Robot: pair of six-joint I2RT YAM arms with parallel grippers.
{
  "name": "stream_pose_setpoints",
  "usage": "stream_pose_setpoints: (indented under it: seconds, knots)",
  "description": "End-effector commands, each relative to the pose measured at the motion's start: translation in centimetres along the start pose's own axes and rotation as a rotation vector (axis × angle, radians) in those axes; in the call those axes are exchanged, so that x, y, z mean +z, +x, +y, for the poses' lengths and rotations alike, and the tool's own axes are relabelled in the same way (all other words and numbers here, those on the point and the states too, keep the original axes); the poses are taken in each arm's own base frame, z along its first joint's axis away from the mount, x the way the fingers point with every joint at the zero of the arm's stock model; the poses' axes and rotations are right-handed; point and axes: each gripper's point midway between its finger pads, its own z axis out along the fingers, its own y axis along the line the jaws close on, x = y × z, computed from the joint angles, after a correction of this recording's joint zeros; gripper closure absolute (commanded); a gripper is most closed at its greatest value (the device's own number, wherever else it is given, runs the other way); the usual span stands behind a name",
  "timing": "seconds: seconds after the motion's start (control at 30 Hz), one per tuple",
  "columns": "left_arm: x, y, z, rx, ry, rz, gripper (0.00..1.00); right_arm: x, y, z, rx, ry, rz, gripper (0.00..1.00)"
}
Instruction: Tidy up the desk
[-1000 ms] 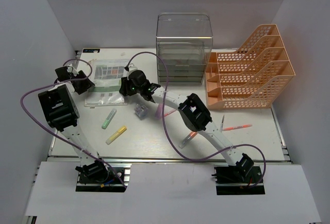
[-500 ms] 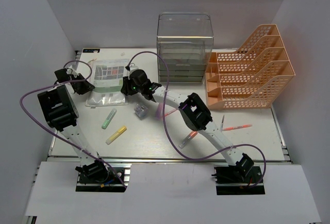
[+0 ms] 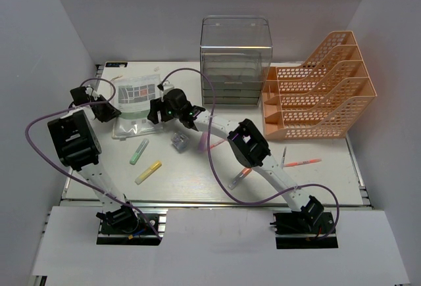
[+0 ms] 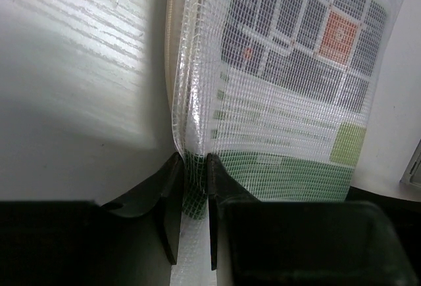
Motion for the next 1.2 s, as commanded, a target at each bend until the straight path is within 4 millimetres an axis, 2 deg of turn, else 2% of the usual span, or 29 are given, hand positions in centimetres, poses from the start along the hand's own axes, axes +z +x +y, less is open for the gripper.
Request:
stream_pose_setpoints:
  seconds: [0.0, 0.1, 0.27, 0.3, 0.43, 0.53, 0.6, 0.63, 0.7, 0.73, 0.83, 0.97, 1.07, 1.1, 1.13, 1.17]
  knots:
    - [-2.3, -0.1, -3.5, -0.026, 0.014, 0.010, 1.00, -0.3, 1.9, 2.4, 0.001, -0.057, 0.061, 0.21]
    - [-2.8, -1.6, -3.6, -0.023, -0.012, -0.024, 1.00, -0.5, 1.5, 2.7, -0.009, -0.062, 0.056, 0.11]
    - [-3.7, -3.5, -3.4, -0.036, -0.053, -0.074, 1.00, -1.1, 0.4, 3.2, -0.033, -0.072, 0.043, 0.11]
    - [-4.0, -4.3, -3.4, -0.042, -0.054, -0.094, 1.00, -1.3, -0.1, 3.3, -0.042, -0.077, 0.038, 0.11]
    - [-5.2, -6.5, -4.7, -0.029, -0.036, -0.144, 1.00, -2.0, -1.4, 4.2, -0.066, -0.093, 0.026, 0.11]
    - [-6.3, -8.0, -5.9, -0.007, -0.015, -0.175, 1.00, -3.5, -4.0, 5.7, -0.085, -0.116, 0.000, 0.11]
    - [-6.9, -8.7, -6.5, 0.007, -0.009, -0.191, 1.00, -4.5, -4.9, 6.5, -0.095, -0.127, -0.003, 0.11]
    - [-7.6, -9.3, -7.0, 0.019, -0.001, -0.208, 1.00, -5.5, -6.8, 7.6, -0.119, -0.138, -0.034, 0.11]
    - [-8.1, -9.7, -7.4, 0.023, 0.003, -0.220, 1.00, -6.4, -8.4, 8.3, -0.139, -0.131, -0.064, 0.11]
    - [-8.3, -9.5, -7.4, 0.023, 0.003, -0.220, 1.00, -7.3, -9.9, 9.1, -0.151, -0.134, -0.090, 0.11]
    - [-9.0, -9.2, -7.6, 0.018, 0.003, -0.231, 1.00, -9.0, -12.6, 9.7, -0.195, -0.120, -0.141, 0.11]
    - [-9.9, -9.0, -8.4, 0.019, 0.033, -0.244, 1.00, -11.6, -15.2, 10.8, -0.254, -0.125, -0.183, 0.11]
    - [-11.4, -9.1, -9.5, 0.037, 0.067, -0.274, 1.00, -14.2, -17.7, 12.0, -0.289, -0.146, -0.227, 0.11]
    - [-12.4, -9.3, -10.7, 0.057, 0.095, -0.299, 1.00, -14.9, -18.4, 12.3, -0.315, -0.147, -0.242, 0.11]
    - [-12.9, -9.3, -11.2, 0.066, 0.111, -0.306, 1.00, -16.4, -19.4, 12.8, -0.322, -0.145, -0.250, 0.11]
    - [-13.4, -9.4, -11.6, 0.071, 0.120, -0.318, 1.00, -16.8, -19.6, 12.7, -0.327, -0.141, -0.248, 0.11]
